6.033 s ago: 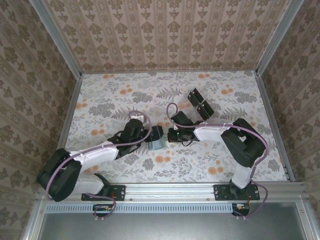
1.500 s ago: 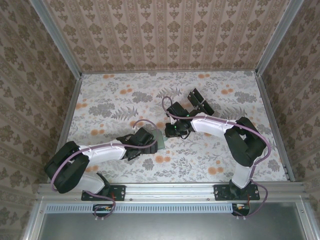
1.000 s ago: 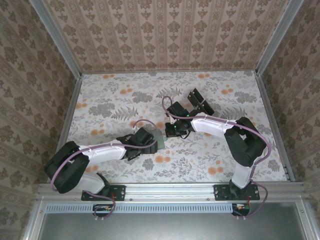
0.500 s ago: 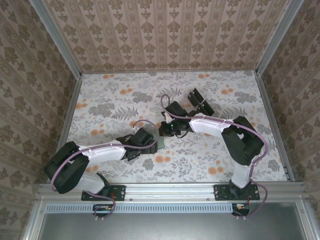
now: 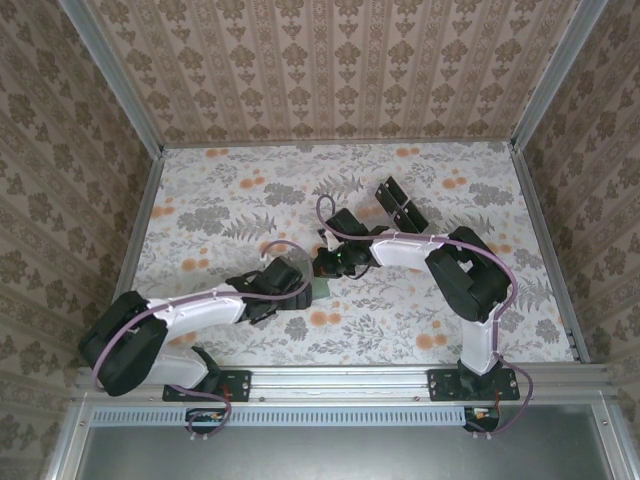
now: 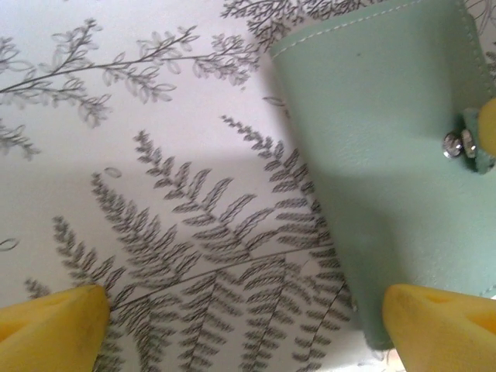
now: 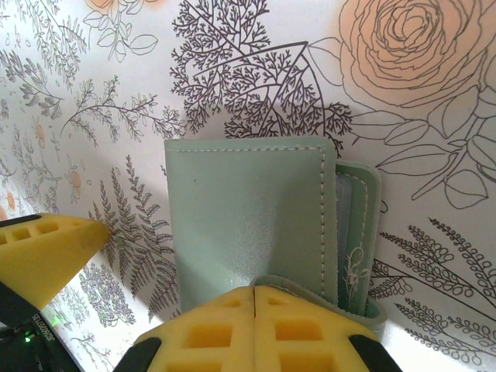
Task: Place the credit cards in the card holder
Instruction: Close the button on the card holder.
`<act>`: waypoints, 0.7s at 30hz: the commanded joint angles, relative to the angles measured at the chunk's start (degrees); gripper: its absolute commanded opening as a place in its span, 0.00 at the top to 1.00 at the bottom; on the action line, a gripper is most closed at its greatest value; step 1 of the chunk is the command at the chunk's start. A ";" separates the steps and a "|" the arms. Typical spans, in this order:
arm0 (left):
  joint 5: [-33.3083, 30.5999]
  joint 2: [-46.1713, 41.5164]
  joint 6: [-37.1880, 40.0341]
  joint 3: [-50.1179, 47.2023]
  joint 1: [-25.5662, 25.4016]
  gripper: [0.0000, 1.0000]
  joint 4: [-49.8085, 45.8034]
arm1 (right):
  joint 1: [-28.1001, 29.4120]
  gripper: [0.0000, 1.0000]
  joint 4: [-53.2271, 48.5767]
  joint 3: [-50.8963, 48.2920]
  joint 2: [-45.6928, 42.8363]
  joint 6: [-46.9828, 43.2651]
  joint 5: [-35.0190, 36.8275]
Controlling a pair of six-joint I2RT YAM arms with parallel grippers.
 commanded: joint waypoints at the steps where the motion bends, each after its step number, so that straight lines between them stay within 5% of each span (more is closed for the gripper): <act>1: -0.51 -2.17 0.18 -1.13 0.51 0.00 -3.72 | 0.29 1.00 0.38 -1.06 0.78 0.72 0.21; 21: 0.64 5.67 -0.92 -0.97 0.13 0.00 1.77 | 0.29 1.00 0.70 -0.45 0.16 0.42 -0.68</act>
